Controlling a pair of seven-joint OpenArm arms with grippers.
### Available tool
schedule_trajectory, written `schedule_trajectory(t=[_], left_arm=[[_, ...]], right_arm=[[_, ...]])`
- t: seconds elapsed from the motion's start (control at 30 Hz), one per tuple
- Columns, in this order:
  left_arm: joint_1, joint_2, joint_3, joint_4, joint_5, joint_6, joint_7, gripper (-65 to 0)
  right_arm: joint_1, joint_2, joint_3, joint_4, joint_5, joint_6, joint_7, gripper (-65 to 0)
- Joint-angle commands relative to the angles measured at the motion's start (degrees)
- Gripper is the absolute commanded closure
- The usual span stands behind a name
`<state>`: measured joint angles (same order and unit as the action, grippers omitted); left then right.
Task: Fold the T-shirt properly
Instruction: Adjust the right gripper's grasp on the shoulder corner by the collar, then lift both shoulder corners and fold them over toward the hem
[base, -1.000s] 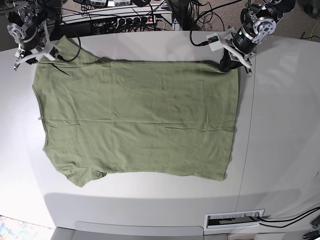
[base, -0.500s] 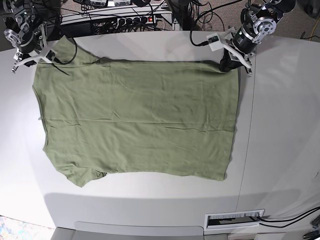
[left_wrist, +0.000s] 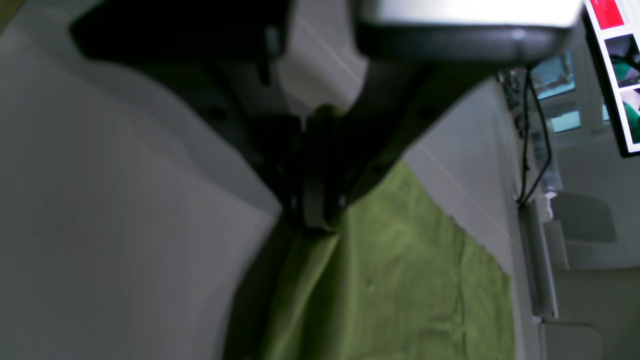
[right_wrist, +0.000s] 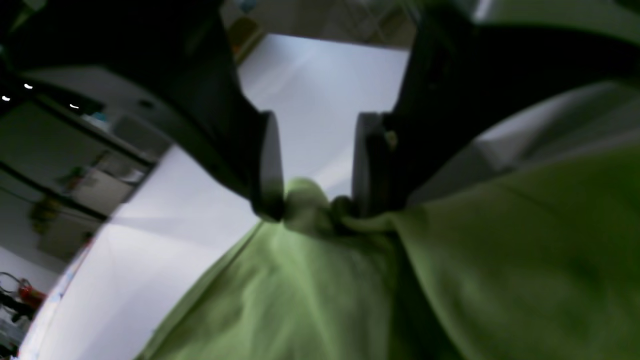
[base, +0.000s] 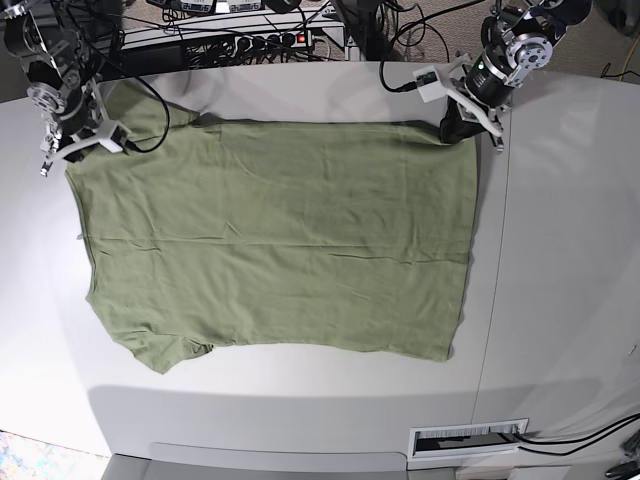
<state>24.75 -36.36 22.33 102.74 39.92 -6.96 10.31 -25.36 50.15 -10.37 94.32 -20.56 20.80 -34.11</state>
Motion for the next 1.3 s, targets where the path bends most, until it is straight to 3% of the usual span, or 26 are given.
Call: schedule_trajectory(t=[0.0, 0.23, 0.37, 0.57, 0.8, 0.97, 1.17, 1.27], left_arm=[[1.2, -0.6, 0.2, -0.8, -1.1, -4.4, 2.9, 0.0], [1.3, -0.6, 0.2, -0.8, -1.1, -4.4, 3.1, 0.0], [1.9, -0.6, 0.2, -0.5, -1.1, -4.4, 4.4, 0.0], [5.6, -0.7, 0.2, 2.8, 0.2, -4.4, 4.7, 0.0], [11.7, -2.8, -0.1, 9.7, 1.0, -4.3, 9.1, 0.0], [12.7, -5.2, -0.8, 10.0, 4.2, -0.2, 10.6, 0.0], [10.2, -5.7, -0.9, 10.3, 8.6, 9.4, 11.8, 0.0], [7.5, -5.7, -0.9, 11.2, 8.6, 12.1, 13.4, 0.0]], right_arm=[[0.2, 0.2, -2.0, -1.3, 3.0, 3.7, -0.1, -24.9], [1.8, 0.2, -3.3, 1.4, 4.4, 3.6, -6.3, -14.4], [1.0, 0.2, -3.3, 4.9, 6.9, 3.7, -8.0, -0.8], [-1.9, 0.9, -3.3, 10.1, 6.9, 3.7, -10.9, 0.0], [-6.4, 6.4, -3.1, 12.1, 8.4, 3.6, -13.7, 0.0], [-8.3, 7.8, -0.6, 13.9, 9.2, 3.6, -14.1, 0.0], [-8.4, 7.8, 7.1, 17.2, 13.0, 3.6, -12.6, 0.0], [-8.4, 7.8, 11.6, 17.3, 15.4, 3.6, -11.7, 0.0]])
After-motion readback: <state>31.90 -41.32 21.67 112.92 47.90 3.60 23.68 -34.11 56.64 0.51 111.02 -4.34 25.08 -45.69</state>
